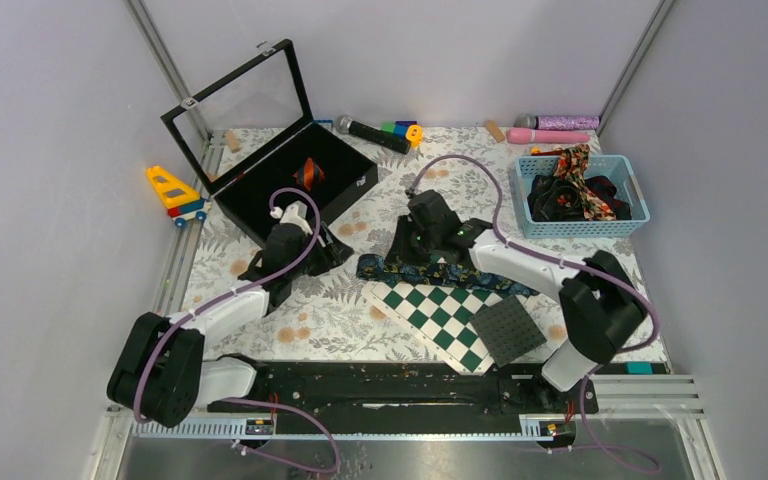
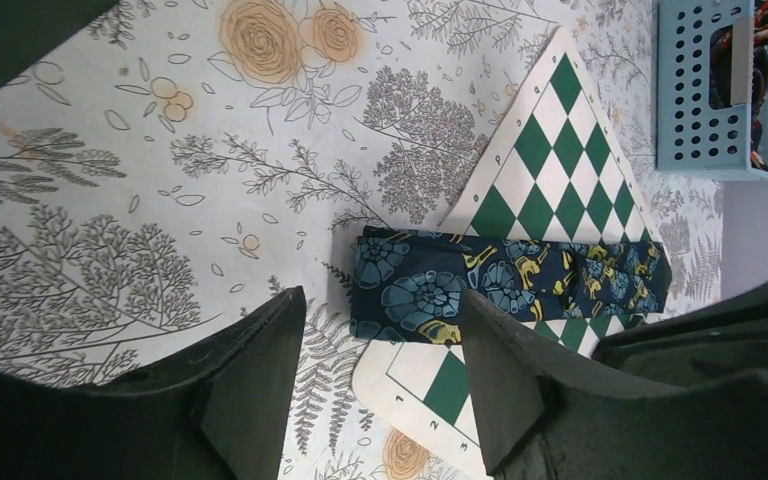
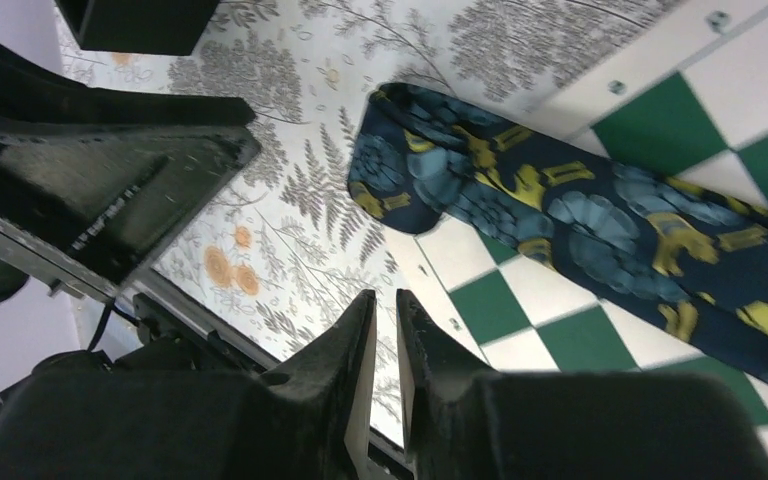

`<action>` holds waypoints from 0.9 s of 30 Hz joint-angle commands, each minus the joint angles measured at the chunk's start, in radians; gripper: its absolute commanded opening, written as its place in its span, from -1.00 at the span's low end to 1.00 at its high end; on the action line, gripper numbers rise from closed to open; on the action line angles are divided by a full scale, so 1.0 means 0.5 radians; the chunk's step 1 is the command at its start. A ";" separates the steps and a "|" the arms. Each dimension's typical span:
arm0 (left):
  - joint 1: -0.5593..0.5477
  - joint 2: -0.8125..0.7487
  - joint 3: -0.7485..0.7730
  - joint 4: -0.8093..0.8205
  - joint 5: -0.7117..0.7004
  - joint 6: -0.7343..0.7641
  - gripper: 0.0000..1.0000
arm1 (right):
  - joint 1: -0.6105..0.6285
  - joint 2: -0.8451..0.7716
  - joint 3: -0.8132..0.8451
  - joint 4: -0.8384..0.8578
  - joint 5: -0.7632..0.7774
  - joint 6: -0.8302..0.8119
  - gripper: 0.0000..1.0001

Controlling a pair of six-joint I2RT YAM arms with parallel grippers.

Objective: Roll the ties
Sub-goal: Roll the tie at the center of the board.

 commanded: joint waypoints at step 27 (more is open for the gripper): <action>0.018 0.452 -0.008 0.509 0.270 -0.029 0.16 | 0.032 0.598 0.392 0.072 -0.031 -0.024 -0.64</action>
